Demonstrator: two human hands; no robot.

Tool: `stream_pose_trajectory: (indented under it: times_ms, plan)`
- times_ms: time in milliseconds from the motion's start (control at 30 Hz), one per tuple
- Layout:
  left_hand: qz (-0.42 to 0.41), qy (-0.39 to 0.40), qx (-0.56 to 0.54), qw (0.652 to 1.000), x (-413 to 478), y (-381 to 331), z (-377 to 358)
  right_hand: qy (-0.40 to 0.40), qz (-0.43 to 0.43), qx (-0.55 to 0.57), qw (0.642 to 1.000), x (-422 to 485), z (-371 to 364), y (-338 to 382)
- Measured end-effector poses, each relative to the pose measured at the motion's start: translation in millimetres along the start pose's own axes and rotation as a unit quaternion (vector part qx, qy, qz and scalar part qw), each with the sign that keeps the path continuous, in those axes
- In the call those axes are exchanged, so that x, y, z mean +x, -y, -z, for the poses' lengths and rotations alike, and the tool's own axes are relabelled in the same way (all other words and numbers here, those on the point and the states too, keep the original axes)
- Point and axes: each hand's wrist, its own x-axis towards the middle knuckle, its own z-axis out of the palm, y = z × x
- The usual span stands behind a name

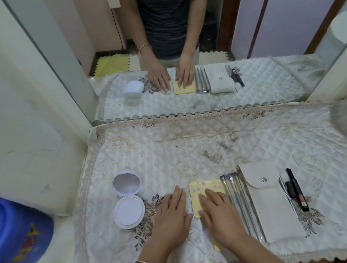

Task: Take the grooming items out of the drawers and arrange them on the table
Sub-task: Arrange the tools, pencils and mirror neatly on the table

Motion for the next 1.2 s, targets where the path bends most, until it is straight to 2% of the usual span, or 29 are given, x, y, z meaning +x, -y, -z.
stream_pose_trajectory:
  times_ms: [100, 167, 267, 300, 333, 400, 567, 833, 1067, 1200]
  plan:
    - [-0.003, -0.02, -0.011, 1.0, -5.2, 2.5, 5.3, -0.032, 0.006, 0.043, 0.999, 1.9, -3.5, -2.1]
    - [0.019, -0.092, -0.07, 0.993, -15.6, 11.3, 8.2, -0.055, -0.001, 0.055, 0.997, 2.4, -3.1, -6.3]
    - [0.093, -0.232, -0.135, 0.959, -32.7, 40.7, 9.7, -0.082, -0.014, 0.088, 0.993, 3.4, -1.3, -13.2]
    - [0.127, -0.25, -0.14, 0.949, -37.5, 52.2, 9.6, -0.095, -0.017, 0.1, 0.99, 3.5, -1.7, -15.3]
    - [0.162, -0.249, -0.15, 0.943, -41.4, 62.7, 9.6, -0.106, -0.022, 0.112, 0.988, 3.6, -1.6, -16.7]
    - [0.199, -0.194, -0.188, 0.942, -44.9, 76.9, 11.3, -0.119, -0.03, 0.121, 0.985, 3.7, -0.4, -19.3]
    - [0.185, -0.196, -0.236, 0.934, -42.5, 76.6, 9.0, -0.111, -0.053, 0.136, 0.983, 3.2, 5.3, -23.9]
    - [0.135, -0.19, -0.239, 0.943, -31.8, 43.6, -4.6, -0.114, -0.082, 0.152, 0.978, -7.9, 10.9, -39.5]
    - [0.144, -0.199, -0.219, 0.944, -31.2, 38.4, -5.1, -0.166, -0.104, 0.1, 0.975, -14.7, 12.5, -56.9]
    - [0.149, -0.197, -0.219, 0.944, -32.1, 34.7, -3.8, -0.153, -0.122, 0.061, 0.979, -23.0, 13.7, -59.9]
